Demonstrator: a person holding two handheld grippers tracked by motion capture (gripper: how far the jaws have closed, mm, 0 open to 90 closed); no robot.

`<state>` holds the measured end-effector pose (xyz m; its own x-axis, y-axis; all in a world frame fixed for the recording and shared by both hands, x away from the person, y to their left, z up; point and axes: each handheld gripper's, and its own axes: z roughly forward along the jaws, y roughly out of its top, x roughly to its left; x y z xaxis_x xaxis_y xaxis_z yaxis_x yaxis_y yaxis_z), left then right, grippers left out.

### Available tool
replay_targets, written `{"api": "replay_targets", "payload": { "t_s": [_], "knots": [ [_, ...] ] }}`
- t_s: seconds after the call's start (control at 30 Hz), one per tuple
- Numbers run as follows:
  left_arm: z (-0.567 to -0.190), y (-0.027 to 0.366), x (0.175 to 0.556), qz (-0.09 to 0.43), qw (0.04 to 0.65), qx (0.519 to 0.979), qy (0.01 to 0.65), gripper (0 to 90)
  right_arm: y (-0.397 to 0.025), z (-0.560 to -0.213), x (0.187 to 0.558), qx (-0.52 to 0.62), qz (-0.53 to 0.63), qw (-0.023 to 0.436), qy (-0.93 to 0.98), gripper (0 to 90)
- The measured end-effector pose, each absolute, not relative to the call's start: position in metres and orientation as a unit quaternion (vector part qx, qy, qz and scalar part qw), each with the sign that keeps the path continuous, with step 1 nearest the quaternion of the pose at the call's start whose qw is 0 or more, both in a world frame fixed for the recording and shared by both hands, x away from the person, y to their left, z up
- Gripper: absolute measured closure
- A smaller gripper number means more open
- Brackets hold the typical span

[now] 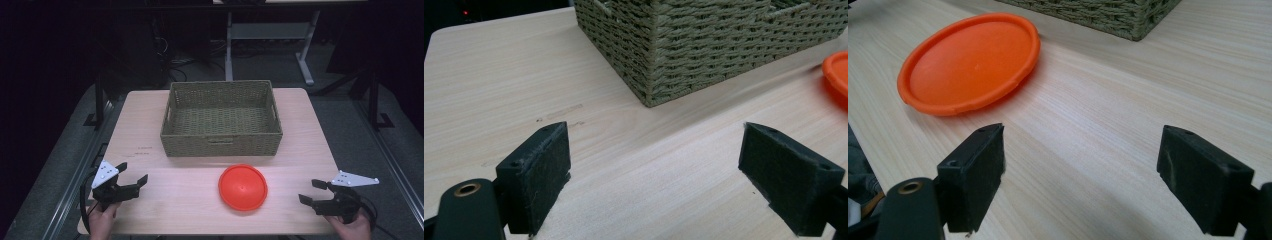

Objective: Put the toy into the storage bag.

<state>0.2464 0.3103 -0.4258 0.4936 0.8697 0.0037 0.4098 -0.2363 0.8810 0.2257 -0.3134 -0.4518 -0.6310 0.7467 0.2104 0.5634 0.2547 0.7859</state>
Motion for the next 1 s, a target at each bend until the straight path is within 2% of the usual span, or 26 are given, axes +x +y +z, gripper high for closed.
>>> {"api": "replay_targets", "payload": {
  "t_s": [0.57, 1.0],
  "knots": [
    [-0.427, 0.307, 0.245, 0.26, 0.44, 0.748, 0.424, 12.8, -0.286, -0.447, 0.243, 0.384, 0.436, 0.064, 0.811, 16.5],
    [-0.427, 0.308, 0.244, 0.262, 0.435, 0.748, 0.426, 12.8, -0.253, -0.438, 0.272, 0.366, 0.411, 0.019, 0.835, 18.2]
  ]
}}
